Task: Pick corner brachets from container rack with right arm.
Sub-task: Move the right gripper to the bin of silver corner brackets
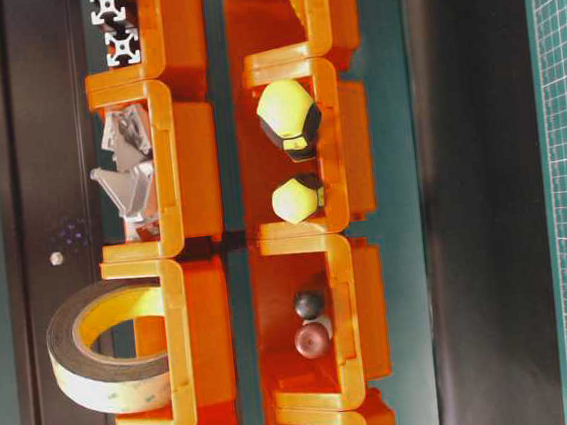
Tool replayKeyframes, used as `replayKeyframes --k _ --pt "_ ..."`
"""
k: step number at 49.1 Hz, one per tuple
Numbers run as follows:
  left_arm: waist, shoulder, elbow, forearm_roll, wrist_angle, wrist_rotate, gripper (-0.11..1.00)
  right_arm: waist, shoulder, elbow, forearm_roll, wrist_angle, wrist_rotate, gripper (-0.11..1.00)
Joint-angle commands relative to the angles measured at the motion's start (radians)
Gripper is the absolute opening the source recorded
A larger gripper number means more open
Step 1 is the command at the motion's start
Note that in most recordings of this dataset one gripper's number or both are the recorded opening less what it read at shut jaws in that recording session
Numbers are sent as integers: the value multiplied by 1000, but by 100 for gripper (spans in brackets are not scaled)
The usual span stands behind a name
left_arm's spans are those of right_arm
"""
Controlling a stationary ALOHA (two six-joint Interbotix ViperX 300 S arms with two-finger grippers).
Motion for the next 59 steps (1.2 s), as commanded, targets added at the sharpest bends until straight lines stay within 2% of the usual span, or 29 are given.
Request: replayKeyframes --k 1,5,9,19,28,42,50,59 --pt "5 5 -61 34 43 -12 6 -9 9 -48 3 -6 6 1" --pt "3 -2 -94 35 124 -17 3 -9 0 -84 12 97 18 1" --pt "3 -8 -129 35 207 -18 1 -11 -15 -135 12 255 43 0" --pt "-5 -38 -186 35 334 -17 0 -11 -41 -328 11 647 97 0" --pt "-8 -51 -204 35 382 -17 1 -25 25 -569 2 942 97 1" --pt "-8 -51 -212 34 403 -20 0 -49 298 -1009 -38 1425 87 1" --pt "-8 -51 -213 35 403 -20 1 -51 442 -1201 -66 1569 51 1" --pt "-8 -51 -212 35 403 -20 1 -52 572 -1347 -89 1601 -25 1"
